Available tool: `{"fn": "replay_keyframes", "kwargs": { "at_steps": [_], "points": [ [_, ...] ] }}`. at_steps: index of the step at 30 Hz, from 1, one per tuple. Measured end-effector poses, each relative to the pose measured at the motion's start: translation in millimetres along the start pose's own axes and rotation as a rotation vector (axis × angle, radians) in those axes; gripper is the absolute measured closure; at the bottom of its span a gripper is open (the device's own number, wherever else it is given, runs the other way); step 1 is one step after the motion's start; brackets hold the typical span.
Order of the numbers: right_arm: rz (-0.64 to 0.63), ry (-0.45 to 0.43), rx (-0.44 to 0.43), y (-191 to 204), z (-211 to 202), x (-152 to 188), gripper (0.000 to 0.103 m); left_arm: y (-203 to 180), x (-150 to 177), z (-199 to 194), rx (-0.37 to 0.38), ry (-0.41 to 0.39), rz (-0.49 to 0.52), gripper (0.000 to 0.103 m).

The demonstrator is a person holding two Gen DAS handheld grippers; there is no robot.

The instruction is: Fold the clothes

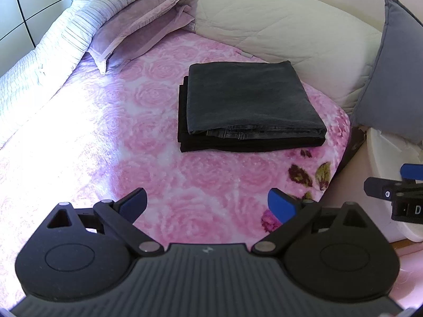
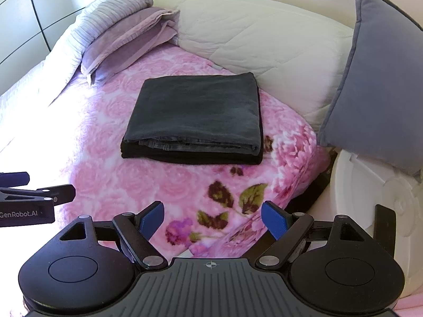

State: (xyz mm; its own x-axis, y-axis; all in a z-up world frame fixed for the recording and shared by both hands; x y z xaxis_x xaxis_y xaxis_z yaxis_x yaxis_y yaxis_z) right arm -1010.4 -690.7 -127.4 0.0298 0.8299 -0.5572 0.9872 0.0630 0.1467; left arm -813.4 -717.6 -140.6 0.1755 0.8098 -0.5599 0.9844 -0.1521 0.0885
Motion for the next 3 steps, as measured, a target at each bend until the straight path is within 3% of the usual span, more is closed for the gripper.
{"fn": "replay_keyframes", "kwargs": {
  "at_steps": [3],
  "points": [
    [0.000, 0.003, 0.000, -0.9, 0.9, 0.1, 0.019, -0.4, -0.5, -0.8, 0.004, -0.004, -0.006, 0.006]
  ]
}}
Point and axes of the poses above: each gripper's, at about its wrist camera, not at the fingertips, and z roughly the way its jaws point, y to its left, x to its underside, the point moved 8 cm from there along z, roughly the way its jaws point, and after that the axes turned 6 degrees about -x, right-handed, at the moved point
